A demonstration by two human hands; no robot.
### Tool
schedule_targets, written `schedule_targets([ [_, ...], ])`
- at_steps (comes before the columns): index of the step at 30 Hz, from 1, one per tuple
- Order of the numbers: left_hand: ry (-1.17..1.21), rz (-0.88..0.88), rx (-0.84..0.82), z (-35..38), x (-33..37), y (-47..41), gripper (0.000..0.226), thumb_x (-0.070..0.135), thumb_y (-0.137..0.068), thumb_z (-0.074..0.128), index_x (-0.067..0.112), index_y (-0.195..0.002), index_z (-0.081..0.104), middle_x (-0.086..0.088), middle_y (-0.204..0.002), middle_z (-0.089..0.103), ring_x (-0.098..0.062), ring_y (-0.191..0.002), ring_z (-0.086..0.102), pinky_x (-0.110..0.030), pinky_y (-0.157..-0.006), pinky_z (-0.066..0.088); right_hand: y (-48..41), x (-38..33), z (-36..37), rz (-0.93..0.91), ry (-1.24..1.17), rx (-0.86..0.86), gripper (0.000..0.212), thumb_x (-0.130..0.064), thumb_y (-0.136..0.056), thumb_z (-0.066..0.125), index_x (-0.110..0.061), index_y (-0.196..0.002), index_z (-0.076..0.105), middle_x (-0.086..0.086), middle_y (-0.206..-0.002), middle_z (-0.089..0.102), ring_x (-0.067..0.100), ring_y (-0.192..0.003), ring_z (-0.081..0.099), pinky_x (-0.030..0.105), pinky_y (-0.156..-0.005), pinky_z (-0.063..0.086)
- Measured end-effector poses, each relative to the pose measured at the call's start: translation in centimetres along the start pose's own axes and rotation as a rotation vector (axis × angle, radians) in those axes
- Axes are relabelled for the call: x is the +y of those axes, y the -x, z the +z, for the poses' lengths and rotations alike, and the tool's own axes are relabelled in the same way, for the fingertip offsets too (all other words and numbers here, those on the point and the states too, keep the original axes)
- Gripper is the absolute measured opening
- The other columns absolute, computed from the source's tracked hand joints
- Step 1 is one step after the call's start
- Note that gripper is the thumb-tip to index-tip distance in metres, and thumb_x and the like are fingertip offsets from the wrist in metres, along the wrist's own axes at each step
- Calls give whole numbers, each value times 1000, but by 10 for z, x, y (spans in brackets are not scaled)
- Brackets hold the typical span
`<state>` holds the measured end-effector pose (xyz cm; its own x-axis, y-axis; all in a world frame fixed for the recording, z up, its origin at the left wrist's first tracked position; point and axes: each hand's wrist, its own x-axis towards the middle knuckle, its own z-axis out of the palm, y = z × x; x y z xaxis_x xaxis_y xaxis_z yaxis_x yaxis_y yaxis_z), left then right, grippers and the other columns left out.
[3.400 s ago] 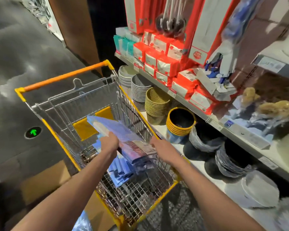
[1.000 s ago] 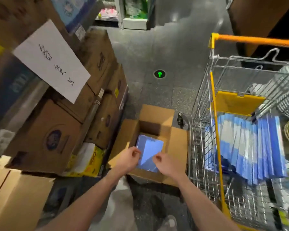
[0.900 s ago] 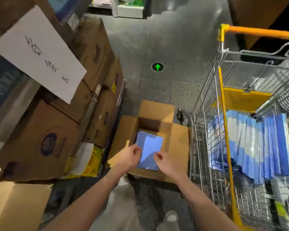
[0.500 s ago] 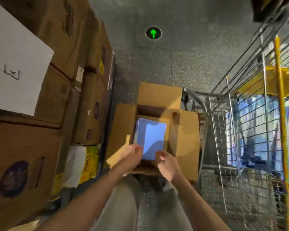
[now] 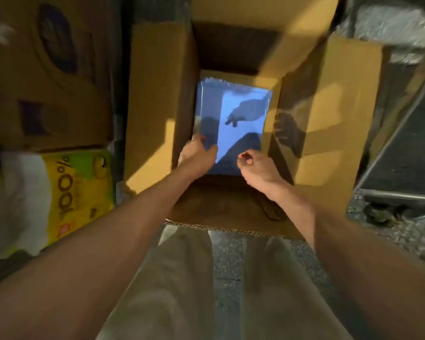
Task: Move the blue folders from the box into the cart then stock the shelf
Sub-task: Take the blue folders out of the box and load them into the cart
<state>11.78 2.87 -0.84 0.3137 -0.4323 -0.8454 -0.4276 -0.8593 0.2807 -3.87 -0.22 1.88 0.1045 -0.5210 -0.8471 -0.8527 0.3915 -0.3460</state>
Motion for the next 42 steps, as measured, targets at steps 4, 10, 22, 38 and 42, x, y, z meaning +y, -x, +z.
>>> schedule_targets([
  [4, -12, -62, 32, 44, -16, -59, 62, 44, -96, 56, 13, -146, 36, -16, -143, 50, -37, -128, 52, -41, -99, 44, -51, 30, 17, 36, 72, -49, 28, -29, -102, 48, -8, -115, 61, 13, -111, 65, 29, -99, 60, 36, -84, 46],
  [10, 113, -77, 55, 70, -34, -124, 50, 44, -104, 47, 14, -144, 44, -6, -131, 58, -23, -120, 57, -31, -90, 44, -117, 56, 33, 69, 60, -30, 28, -32, -102, 48, -10, -113, 61, 10, -109, 65, 28, -104, 62, 38, -90, 51],
  [22, 279, 25, 88, 82, -31, -138, 49, 49, -106, 36, 18, -145, 44, -4, -143, 54, -21, -127, 52, -23, -92, 34, -151, 51, 40, 16, -13, 67, 40, -53, -99, 46, -18, -106, 66, 0, -100, 64, 20, -97, 58, 27, -83, 41],
  [38, 280, -12, 81, 53, -11, -132, 62, 57, -102, 41, 15, -147, 48, -12, -151, 48, -28, -140, 45, -33, -112, 35, -148, 32, -26, -60, -310, 286, 92, -81, -58, 69, -36, -137, 58, -8, -117, 70, 17, -108, 67, 46, -90, 58],
  [42, 339, -44, 61, 66, -24, -160, 66, 52, -105, 37, 17, -159, 21, -5, -163, 31, -24, -149, 30, -27, -116, 23, -167, 36, -11, -113, -297, 281, 67, -75, -64, 73, -35, -118, 69, -10, -89, 74, 17, -90, 73, 44, -82, 61],
])
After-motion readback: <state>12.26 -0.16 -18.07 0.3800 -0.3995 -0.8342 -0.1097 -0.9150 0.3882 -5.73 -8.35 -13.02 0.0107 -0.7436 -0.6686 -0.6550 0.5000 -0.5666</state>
